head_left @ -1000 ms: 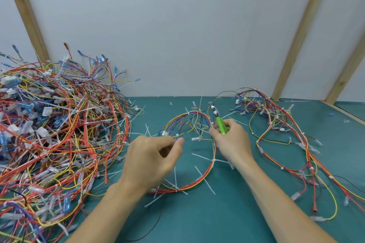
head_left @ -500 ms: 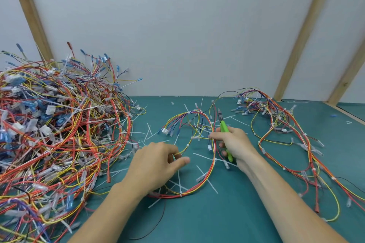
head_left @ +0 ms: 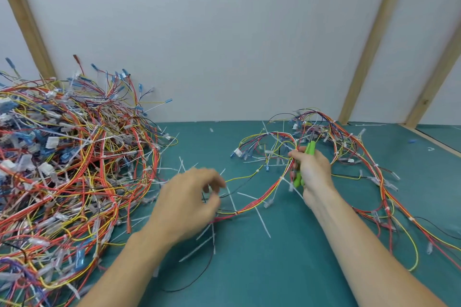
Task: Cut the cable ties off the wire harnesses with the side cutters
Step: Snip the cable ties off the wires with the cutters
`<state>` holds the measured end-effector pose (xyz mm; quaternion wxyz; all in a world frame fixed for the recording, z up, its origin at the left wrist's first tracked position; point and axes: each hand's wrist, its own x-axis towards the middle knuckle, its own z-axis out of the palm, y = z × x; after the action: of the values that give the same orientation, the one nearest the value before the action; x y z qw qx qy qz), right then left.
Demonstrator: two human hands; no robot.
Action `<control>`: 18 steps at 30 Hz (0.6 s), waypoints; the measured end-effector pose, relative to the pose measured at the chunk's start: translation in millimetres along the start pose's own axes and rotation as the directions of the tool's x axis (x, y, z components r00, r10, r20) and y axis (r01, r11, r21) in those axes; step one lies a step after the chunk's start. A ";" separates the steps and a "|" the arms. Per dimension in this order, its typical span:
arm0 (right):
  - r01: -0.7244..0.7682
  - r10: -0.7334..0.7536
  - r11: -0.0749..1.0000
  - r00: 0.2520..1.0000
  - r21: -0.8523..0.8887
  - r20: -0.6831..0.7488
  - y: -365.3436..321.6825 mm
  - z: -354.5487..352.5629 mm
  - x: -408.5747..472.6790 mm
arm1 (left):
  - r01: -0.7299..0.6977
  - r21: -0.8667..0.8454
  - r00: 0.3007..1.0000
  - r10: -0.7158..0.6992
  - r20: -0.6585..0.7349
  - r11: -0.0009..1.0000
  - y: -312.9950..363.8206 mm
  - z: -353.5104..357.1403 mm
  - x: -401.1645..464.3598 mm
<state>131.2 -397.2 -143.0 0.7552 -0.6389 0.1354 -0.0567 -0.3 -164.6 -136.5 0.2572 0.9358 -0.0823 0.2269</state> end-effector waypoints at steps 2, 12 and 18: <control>0.041 -0.042 0.999 0.998 -0.010 -0.048 2.9 -0.9 4.0 | -0.028 0.098 0.982 0.009 0.191 0.995 -4.9 4.9 -0.6; 0.633 -0.684 0.633 0.727 -0.446 0.059 -2.0 14.5 -32.5 | -0.046 0.201 0.998 0.051 -0.020 0.978 -22.5 8.9 4.7; 0.646 -0.306 0.707 0.646 -0.287 0.700 -1.8 39.2 -72.3 | -0.080 0.082 0.937 0.103 -0.333 0.993 -18.9 6.2 6.8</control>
<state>73.0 -341.6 -126.0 0.5120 -0.8106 -0.2837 -0.0166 13.2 -152.0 -146.4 0.2251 0.8865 -0.0730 0.3977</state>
